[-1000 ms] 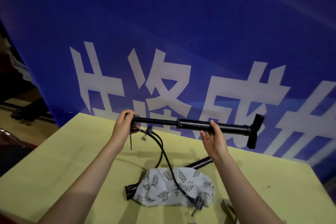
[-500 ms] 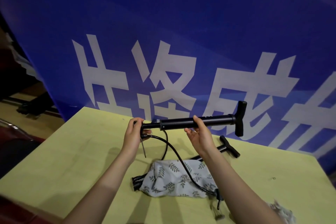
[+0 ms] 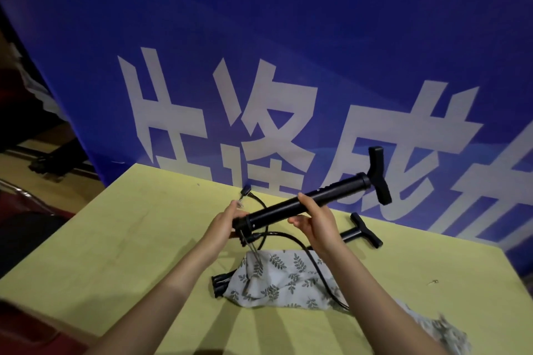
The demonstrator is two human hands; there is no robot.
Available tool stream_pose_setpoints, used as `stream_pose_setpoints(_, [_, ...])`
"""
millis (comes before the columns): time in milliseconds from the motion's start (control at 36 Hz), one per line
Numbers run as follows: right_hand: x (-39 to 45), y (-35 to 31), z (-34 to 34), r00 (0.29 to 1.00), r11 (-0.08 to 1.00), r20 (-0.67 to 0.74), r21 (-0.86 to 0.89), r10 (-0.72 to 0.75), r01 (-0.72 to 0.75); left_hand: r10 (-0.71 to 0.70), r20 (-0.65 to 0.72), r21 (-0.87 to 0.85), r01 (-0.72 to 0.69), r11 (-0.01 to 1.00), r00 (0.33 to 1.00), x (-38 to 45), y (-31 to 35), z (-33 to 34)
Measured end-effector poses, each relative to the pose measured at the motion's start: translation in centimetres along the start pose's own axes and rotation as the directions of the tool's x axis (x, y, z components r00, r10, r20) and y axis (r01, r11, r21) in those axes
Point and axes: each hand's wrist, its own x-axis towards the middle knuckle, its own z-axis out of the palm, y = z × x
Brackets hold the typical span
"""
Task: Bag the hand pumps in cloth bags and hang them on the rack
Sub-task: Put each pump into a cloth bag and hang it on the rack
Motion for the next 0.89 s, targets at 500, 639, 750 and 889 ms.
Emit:
stream_pose_setpoints(500, [-2.0,3.1,0.6,0.993,0.993,-0.040,-0.031,-0.113,0.112,0.061,-0.077,0.233,-0.042,0.972,0.995,-0.7,-0.2,3.1])
stream_pose_setpoints(639, [-4.0,10.1,-2.2,0.931,0.933,-0.230,-0.160,0.283,-0.323,0.040,-0.007,0.139,-0.039,0.989,0.999,-1.0,-0.6,2.8])
stream_pose_setpoints(750, [-3.5,12.4,-3.9,0.822,0.804,-0.071,0.274,0.565,-0.528,-0.031,0.094,0.044,0.027,0.999,0.995,-1.4,-0.9,2.6])
stream_pose_setpoints(889, [-1.9,9.6,-4.9,0.898,0.647,-0.137,0.739,0.417,-0.187,-0.104,0.161,-0.022,0.109,0.994,0.981,-2.4,-1.9,2.2])
